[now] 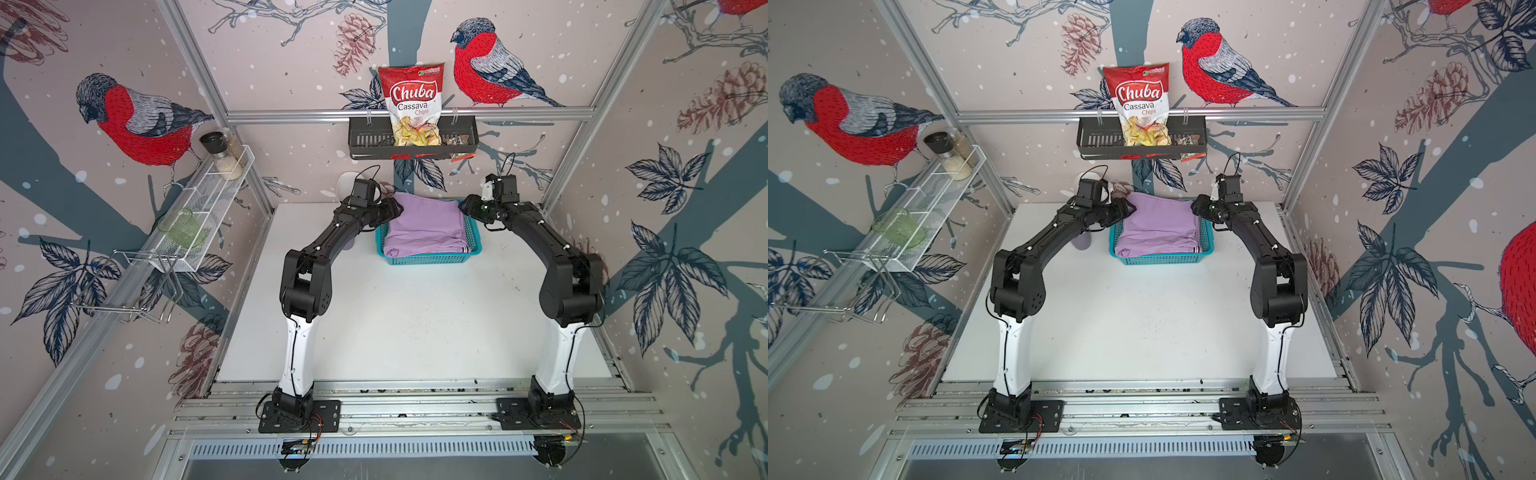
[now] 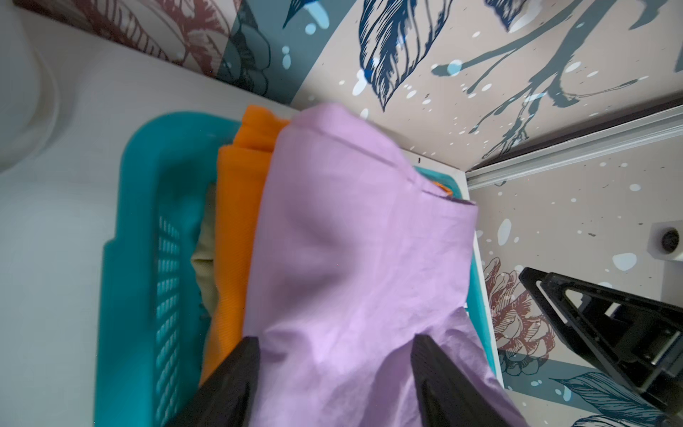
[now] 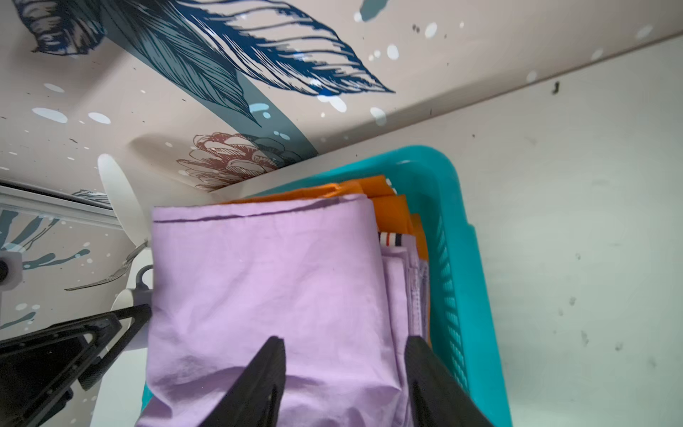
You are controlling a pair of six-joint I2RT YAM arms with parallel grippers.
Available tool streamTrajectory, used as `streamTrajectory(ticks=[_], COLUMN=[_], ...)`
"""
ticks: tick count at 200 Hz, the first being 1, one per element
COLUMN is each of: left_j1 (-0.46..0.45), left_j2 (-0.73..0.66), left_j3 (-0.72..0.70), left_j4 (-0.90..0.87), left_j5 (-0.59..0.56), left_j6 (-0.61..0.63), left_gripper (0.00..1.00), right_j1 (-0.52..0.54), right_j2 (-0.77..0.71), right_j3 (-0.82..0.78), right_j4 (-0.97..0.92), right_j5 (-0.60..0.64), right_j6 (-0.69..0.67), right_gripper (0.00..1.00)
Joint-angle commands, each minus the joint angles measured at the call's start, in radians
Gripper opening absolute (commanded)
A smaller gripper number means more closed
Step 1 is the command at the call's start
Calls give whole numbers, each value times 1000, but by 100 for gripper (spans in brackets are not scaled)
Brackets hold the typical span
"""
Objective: Put the folded long pants in the basket
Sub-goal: Place the long pant in the basket, then reset both arms
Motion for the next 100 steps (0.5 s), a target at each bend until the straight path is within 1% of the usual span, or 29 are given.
streamTrajectory(ticks=[1,19,35,47,61,77,88,100], left_j1=[3,3,3,3,3,7,18,39], left_j2=[-41,-101,-185,-281,-423,-574,-653,-708], left_j3=[10,-40,-147,-281,-484,-699,-808,-889], left_j4=[-49,-65,-44,9,109,214,247,250], left_j5=[-16,-34,-21,-13,-53,-119,-157,-171], left_j6=[44,82,155,212,283,372,418,457], left_gripper=[74,75,76,79,80,80,80,80], right_j1=[-1,1,1,1,-1,-1,-1,-4], right_j2=[-47,-107,-187,-265,-375,-500,-575,-637], right_j3=[8,-40,-145,-265,-443,-664,-800,-916], right_j4=[-43,-50,-22,30,137,309,409,497], right_j5=[71,116,164,204,236,260,289,313], right_j6=[-49,-87,-126,-162,-215,-280,-309,-325], right_gripper=[60,63,66,73,76,79,81,82])
